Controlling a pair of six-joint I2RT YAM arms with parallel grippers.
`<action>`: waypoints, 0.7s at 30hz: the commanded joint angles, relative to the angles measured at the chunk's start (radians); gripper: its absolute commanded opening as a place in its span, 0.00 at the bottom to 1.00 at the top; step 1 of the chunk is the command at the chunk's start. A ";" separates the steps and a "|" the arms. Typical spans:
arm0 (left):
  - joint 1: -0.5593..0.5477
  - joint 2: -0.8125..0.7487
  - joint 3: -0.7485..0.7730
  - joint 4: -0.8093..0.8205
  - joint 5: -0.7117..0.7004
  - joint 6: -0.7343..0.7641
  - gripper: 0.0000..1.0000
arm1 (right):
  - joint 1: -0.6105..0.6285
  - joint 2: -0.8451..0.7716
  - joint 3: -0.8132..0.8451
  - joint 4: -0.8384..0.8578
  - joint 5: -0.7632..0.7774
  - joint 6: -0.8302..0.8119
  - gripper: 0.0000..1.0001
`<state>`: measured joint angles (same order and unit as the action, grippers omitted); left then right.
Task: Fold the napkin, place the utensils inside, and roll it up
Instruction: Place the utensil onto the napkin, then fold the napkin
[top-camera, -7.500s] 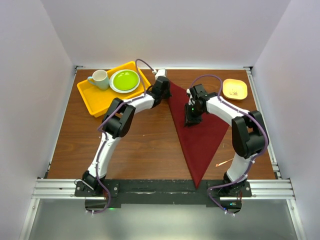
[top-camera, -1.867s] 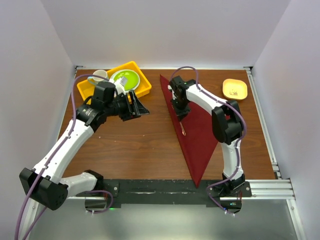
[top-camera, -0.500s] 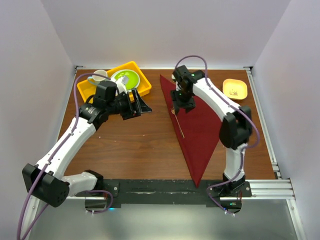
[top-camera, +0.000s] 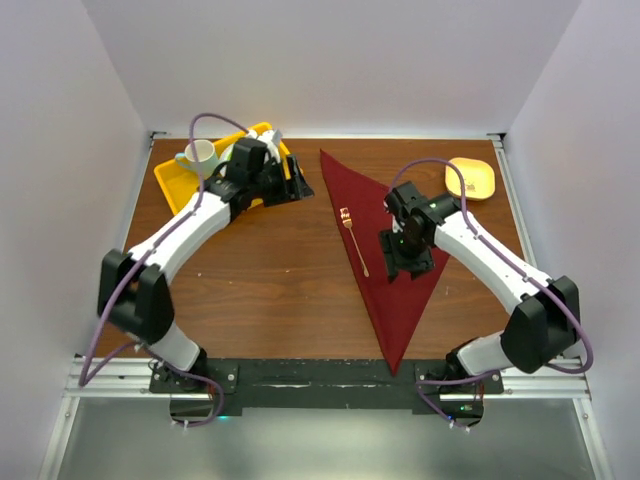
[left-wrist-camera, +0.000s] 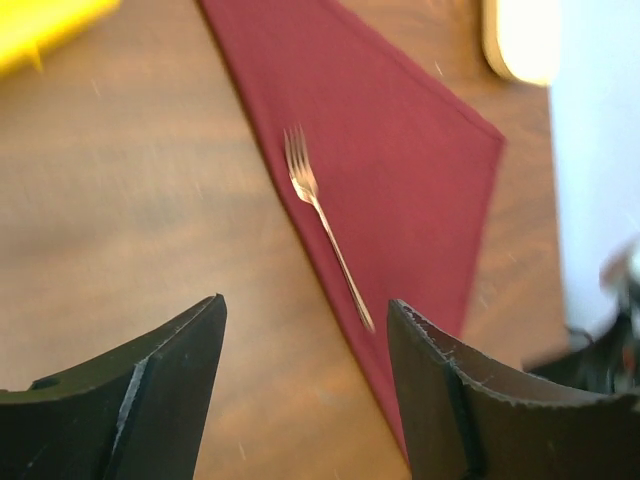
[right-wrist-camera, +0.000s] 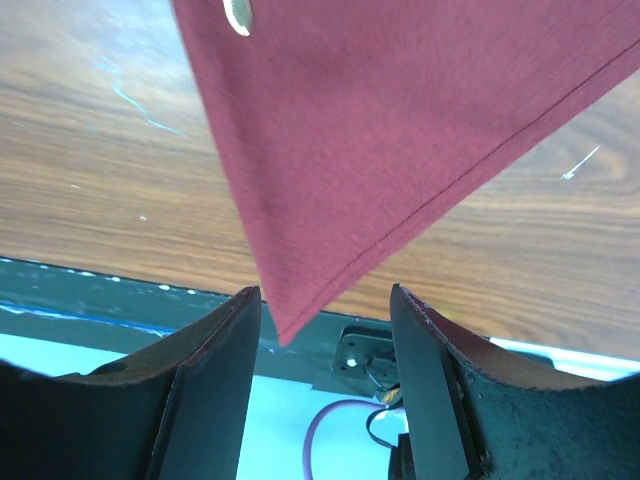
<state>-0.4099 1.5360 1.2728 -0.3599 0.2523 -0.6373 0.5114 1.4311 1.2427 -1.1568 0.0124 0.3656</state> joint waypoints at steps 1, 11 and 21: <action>-0.009 0.176 0.169 0.124 -0.114 0.106 0.71 | 0.001 -0.012 -0.028 0.083 -0.034 0.004 0.58; -0.061 0.559 0.459 0.300 -0.249 0.277 0.61 | 0.001 0.009 -0.060 0.149 -0.170 -0.039 0.58; -0.032 0.869 0.755 0.295 -0.258 0.317 0.59 | 0.001 0.002 -0.132 0.172 -0.172 -0.031 0.57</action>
<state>-0.4675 2.3283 1.9228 -0.1146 0.0048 -0.3500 0.5114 1.4399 1.1282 -1.0164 -0.1261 0.3244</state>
